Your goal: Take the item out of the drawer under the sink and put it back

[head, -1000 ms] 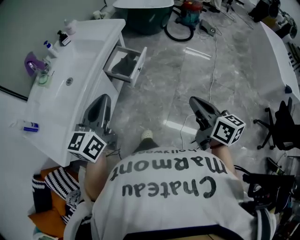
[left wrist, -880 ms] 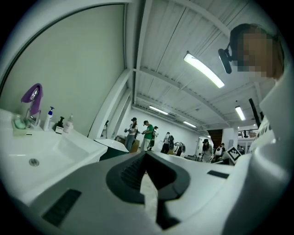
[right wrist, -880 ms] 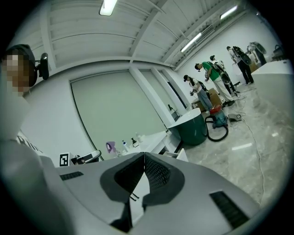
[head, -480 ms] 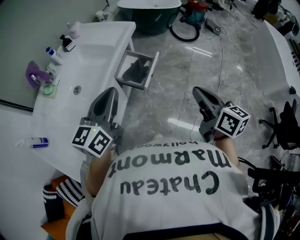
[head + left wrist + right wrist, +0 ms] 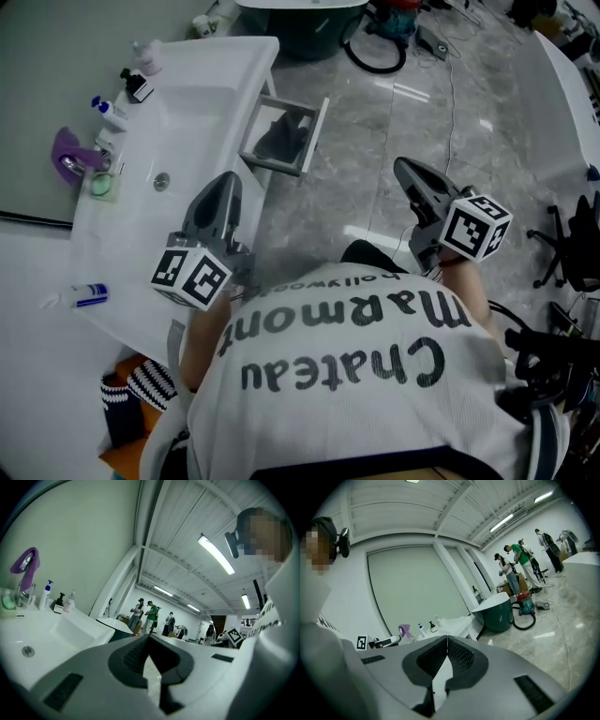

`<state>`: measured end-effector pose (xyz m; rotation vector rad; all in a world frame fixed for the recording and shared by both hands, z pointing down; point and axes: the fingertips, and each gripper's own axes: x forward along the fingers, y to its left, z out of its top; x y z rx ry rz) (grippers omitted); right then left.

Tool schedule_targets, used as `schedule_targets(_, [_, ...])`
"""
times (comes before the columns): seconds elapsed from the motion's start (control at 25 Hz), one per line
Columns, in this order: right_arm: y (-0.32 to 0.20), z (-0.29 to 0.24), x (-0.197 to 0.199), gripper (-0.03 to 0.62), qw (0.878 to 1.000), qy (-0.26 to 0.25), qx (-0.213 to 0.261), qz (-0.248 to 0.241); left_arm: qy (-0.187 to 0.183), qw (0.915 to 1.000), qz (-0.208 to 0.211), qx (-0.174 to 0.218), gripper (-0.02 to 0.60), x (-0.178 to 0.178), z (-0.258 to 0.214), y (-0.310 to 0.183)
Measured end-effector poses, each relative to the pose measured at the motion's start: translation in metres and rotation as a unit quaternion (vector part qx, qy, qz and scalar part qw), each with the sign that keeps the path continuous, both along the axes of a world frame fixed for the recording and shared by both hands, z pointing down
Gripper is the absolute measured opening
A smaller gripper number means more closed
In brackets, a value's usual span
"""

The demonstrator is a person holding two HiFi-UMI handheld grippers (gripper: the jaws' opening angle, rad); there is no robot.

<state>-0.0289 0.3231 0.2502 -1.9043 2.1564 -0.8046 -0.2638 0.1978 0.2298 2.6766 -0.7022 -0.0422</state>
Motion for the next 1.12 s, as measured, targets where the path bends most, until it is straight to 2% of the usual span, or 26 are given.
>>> schedule_targets(0.12, [-0.003,-0.003,0.008,0.011,1.0,-0.005,0.002,0.015,-0.004,0.9999,0.006,-0.012,0.009,0.003,0.008,-0.003])
schedule_targets(0.4, [-0.006,0.006,0.018,0.011,1.0,-0.012,-0.006,0.023,-0.017,0.9995,0.024,-0.01,0.009,0.02,0.019,0.003])
schedule_targets(0.68, [-0.018,0.023,0.019,0.011,0.999,-0.029,-0.023,0.005,-0.024,0.9989,0.013,-0.039,0.009,0.029,0.033,0.0])
schedule_targets(0.84, [-0.028,0.038,0.023,0.011,0.998,-0.049,-0.033,-0.009,-0.04,0.9982,0.017,-0.04,0.009,0.042,0.043,-0.004])
schedule_targets(1.12, [-0.057,0.054,0.038,0.011,0.996,-0.072,-0.041,-0.036,-0.044,0.9979,0.005,-0.047,0.009,0.073,0.042,-0.018])
